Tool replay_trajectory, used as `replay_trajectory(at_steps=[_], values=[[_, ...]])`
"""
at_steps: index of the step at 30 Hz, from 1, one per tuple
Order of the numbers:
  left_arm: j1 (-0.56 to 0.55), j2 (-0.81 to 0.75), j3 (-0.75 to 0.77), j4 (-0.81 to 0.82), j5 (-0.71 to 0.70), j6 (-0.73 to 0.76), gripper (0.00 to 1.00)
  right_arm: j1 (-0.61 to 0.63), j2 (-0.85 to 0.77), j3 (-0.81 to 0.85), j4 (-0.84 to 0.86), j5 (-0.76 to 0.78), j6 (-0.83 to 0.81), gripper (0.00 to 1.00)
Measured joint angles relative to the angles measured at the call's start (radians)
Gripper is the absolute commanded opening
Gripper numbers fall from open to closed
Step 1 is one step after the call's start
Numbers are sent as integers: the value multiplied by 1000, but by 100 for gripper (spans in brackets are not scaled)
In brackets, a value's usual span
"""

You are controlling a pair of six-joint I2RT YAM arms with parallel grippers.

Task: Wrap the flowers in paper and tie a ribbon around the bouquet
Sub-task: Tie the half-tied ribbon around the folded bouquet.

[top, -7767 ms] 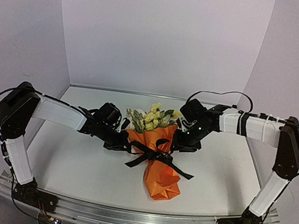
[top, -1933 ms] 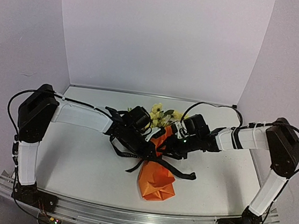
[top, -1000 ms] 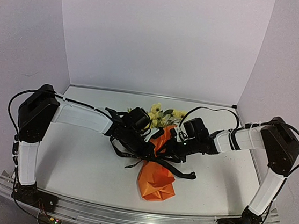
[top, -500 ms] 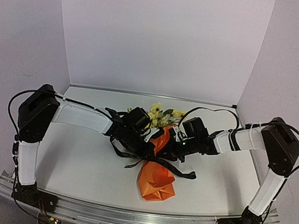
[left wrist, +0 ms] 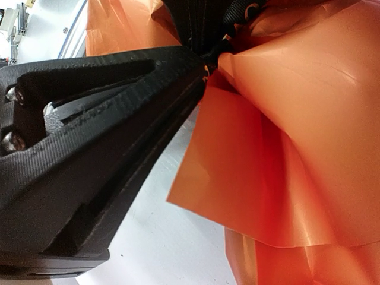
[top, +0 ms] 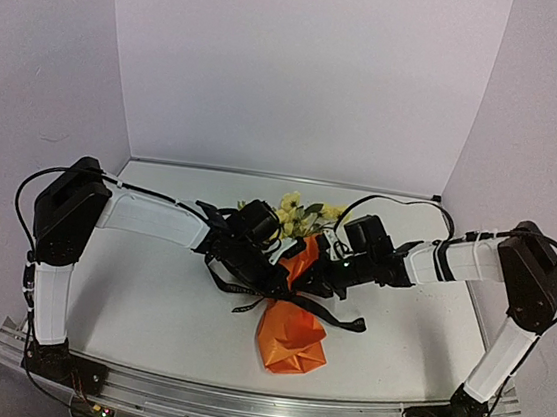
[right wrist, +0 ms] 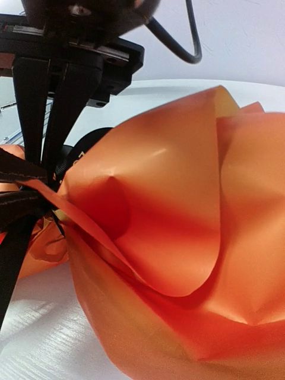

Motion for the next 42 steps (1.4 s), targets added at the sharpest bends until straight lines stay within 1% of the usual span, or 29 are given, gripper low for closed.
replay_trajectory(at_steps=[10, 21, 26, 32, 42], values=[[0, 0, 0, 0, 0, 0, 1, 0, -4, 1, -69, -3, -48, 9], [0, 0, 0, 0, 1, 1, 1, 0, -3, 20, -124, 6, -78, 0], [0, 0, 0, 0, 1, 1, 1, 0, -11, 19, -175, 66, -101, 0], [0, 0, 0, 0, 1, 1, 1, 1, -70, 3, -223, 149, -127, 0], [0, 0, -4, 7, 1, 4, 1, 1, -133, -74, -260, 268, -157, 0]])
